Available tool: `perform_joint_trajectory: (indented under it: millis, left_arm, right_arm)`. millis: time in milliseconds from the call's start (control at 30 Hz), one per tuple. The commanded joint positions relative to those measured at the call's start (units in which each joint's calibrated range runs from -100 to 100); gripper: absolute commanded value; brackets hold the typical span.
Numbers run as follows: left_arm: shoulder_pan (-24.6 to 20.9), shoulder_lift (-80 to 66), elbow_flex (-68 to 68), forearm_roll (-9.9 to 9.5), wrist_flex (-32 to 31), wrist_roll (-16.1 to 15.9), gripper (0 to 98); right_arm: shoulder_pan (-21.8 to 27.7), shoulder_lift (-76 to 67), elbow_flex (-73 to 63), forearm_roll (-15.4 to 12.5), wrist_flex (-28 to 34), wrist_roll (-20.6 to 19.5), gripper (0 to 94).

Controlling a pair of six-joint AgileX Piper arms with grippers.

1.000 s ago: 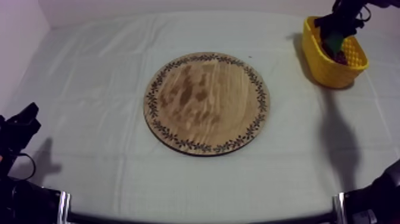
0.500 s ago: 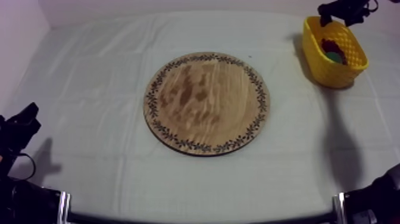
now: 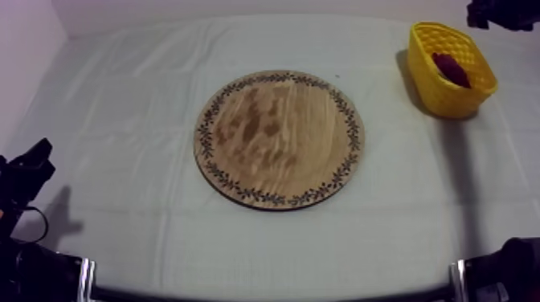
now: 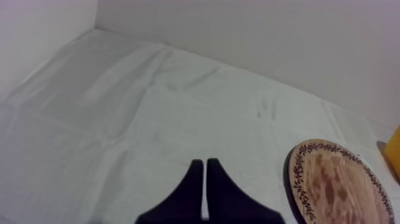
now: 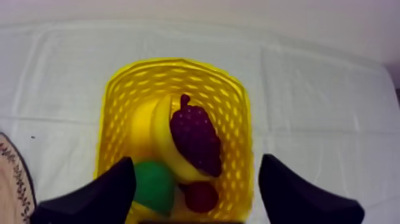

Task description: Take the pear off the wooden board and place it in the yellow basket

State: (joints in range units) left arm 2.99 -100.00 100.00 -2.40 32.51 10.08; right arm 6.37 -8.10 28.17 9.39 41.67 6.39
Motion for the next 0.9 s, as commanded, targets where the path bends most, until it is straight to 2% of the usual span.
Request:
perform_joint_trajectory:
  millis: [0,300,500,667,767,867]
  left_arm:
    - [0.0,0.0,0.0,-0.02,0.0,0.0,0.1]
    - [0.0,0.0,0.0,-0.02,0.0,0.0,0.1]
    - [0.0,0.0,0.0,-0.02,0.0,0.0,0.1]
    - [0.0,0.0,0.0,-0.02,0.0,0.0,0.1]
    - [0.0,0.0,0.0,-0.02,0.0,0.0,0.1]
    - [0.0,0.0,0.0,-0.02,0.0,0.0,0.1]
  right_arm:
    - [0.1,-13.3,12.5,-0.7,-3.4,1.3,58.0]
    - [-0.2,-40.1,38.6,-5.5,-7.1,7.9,52.8]
    - [-0.4,-58.1,54.2,-9.6,-8.7,12.0,39.9]
    - [-1.2,-70.0,62.4,-10.8,-7.9,11.6,25.8]
    - [-1.4,-76.1,66.8,-11.6,-7.6,10.8,10.4]
    - [-1.6,-81.1,69.1,-11.4,-5.6,8.7,4.0]
